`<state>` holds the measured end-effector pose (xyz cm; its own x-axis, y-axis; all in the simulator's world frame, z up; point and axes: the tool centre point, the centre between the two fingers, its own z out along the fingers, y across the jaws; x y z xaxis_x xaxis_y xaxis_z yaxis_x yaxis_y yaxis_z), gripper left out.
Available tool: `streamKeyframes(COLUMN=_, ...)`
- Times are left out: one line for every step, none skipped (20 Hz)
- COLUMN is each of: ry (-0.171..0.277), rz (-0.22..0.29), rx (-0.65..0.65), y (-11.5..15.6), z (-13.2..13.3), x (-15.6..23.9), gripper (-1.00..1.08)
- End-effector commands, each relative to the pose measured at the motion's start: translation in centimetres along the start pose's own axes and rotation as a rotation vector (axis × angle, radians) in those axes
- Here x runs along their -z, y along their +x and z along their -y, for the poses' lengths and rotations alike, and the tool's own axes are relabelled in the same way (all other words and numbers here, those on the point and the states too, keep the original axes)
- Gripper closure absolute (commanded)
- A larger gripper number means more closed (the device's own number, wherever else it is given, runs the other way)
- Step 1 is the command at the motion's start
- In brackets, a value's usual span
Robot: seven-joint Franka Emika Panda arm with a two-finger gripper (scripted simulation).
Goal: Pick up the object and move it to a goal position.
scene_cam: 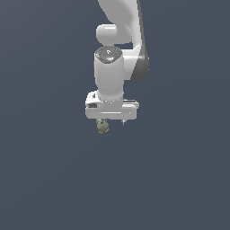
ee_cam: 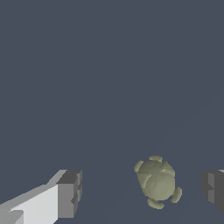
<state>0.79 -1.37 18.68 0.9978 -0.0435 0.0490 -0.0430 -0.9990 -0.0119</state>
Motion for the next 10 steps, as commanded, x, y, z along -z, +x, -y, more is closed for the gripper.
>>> streamKeyframes(ry=0.000, rz=0.000, rx=0.000, y=0.0, z=0.0, x=0.0, gripper=-0.92)
streamKeyframes(ry=0.000, rz=0.000, rx=-0.001, y=0.0, z=-0.1, x=0.0, gripper=-0.92)
streamKeyframes(ry=0.000, rz=-0.001, rx=-0.002, y=0.0, z=-0.2, x=0.1, gripper=-0.92)
streamKeyframes(ry=0.001, rz=-0.003, rx=-0.006, y=0.0, z=-0.5, x=0.1, gripper=-0.92)
streamKeyframes(ry=0.002, rz=-0.005, rx=-0.010, y=0.1, z=-0.9, x=0.3, gripper=-0.92)
streamKeyframes(ry=0.003, rz=-0.008, rx=-0.016, y=0.1, z=-1.4, x=0.4, gripper=-0.92)
streamKeyframes(ry=0.004, rz=-0.010, rx=-0.022, y=0.2, z=-1.8, x=0.6, gripper=-0.92)
streamKeyframes(ry=0.005, rz=-0.013, rx=-0.027, y=0.2, z=-2.2, x=0.7, gripper=-0.92)
streamKeyframes(ry=0.006, rz=-0.014, rx=-0.031, y=0.2, z=-2.5, x=0.8, gripper=-0.92)
streamKeyframes(ry=0.006, rz=-0.015, rx=-0.033, y=0.2, z=-2.6, x=0.9, gripper=-0.92)
